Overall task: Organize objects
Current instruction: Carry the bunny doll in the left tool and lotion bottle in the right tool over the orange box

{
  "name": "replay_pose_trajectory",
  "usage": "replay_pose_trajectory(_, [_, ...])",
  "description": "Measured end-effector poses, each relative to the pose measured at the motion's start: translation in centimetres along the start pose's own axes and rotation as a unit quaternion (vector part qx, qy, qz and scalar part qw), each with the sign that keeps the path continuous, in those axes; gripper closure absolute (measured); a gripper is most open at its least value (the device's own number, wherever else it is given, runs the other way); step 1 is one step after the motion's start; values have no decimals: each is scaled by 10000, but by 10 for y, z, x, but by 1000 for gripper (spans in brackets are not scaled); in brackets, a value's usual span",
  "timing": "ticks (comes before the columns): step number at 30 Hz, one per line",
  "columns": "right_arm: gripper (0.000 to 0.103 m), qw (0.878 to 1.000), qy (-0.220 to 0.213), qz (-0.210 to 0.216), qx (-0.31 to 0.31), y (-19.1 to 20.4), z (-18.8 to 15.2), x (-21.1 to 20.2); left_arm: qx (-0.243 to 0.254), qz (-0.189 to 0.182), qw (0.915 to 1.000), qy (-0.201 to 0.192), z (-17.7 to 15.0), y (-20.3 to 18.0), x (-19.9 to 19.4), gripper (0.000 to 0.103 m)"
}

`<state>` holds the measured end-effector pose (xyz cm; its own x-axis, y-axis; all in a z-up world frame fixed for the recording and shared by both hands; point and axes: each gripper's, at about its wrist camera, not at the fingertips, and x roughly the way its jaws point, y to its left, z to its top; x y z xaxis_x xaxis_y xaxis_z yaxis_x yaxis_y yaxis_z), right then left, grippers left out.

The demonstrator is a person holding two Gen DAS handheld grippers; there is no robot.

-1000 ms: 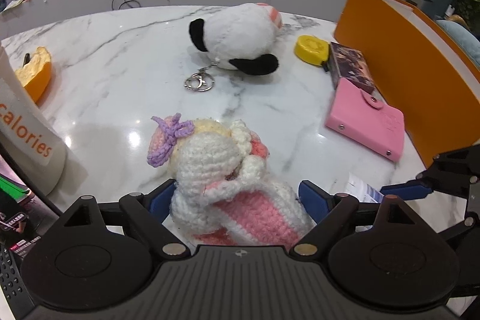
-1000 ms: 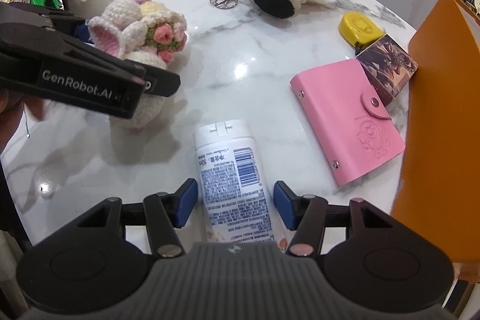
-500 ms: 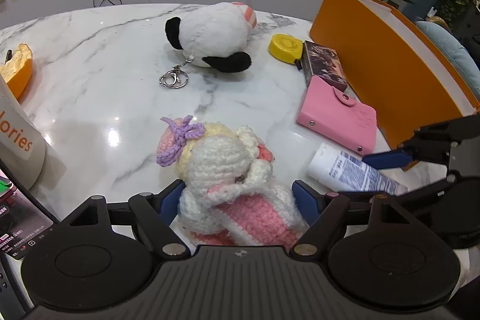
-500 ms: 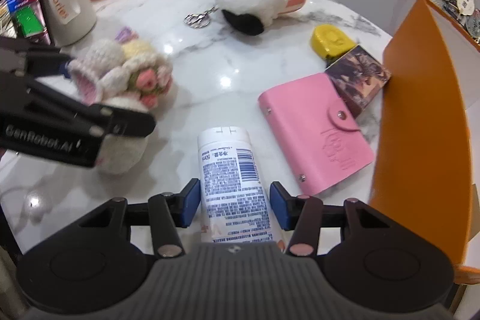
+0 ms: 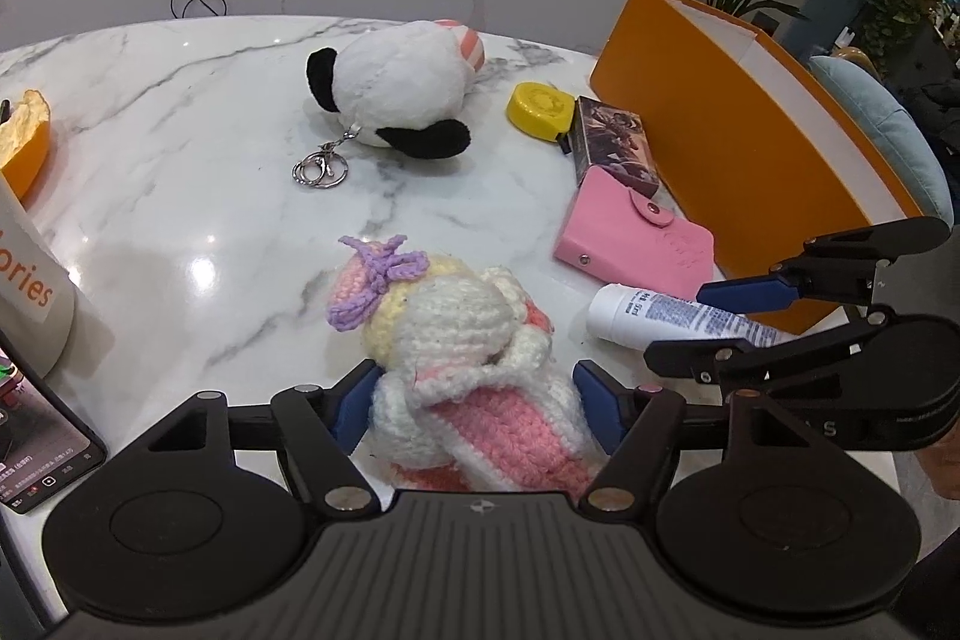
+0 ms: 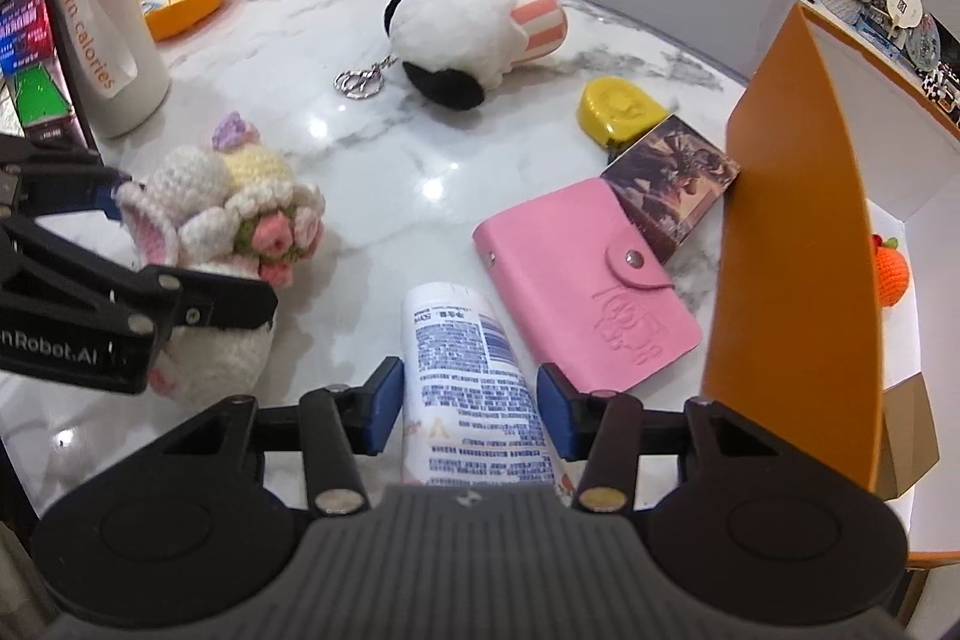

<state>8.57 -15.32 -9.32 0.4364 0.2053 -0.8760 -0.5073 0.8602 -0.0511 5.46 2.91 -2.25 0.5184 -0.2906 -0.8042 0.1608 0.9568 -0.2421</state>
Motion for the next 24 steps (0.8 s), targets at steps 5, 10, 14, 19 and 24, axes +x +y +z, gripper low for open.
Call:
replay_pose_trajectory(5, [57,10000,-51,-16,50,-3,4,-4,-10,10,10000,-26,2,-2,0,22])
replay_pose_trajectory(10, [58,9998,9,69,180,-7,5,-3,-33,-1,10000,-72,4,-1,-3,22])
replay_pose_trajectory(14, [59,9995,17,109,295,-11,6,-5,-51,-5,9999,-94,5,0,-4,22])
replay_pose_trajectory(19, [76,9988,-35,207,436,-17,9,-11,-41,-12,9999,-100,4,-1,-4,22])
replay_pose_trajectory(24, [77,9993,-13,193,333,-15,8,-12,-38,-14,10000,-85,3,-1,-4,22])
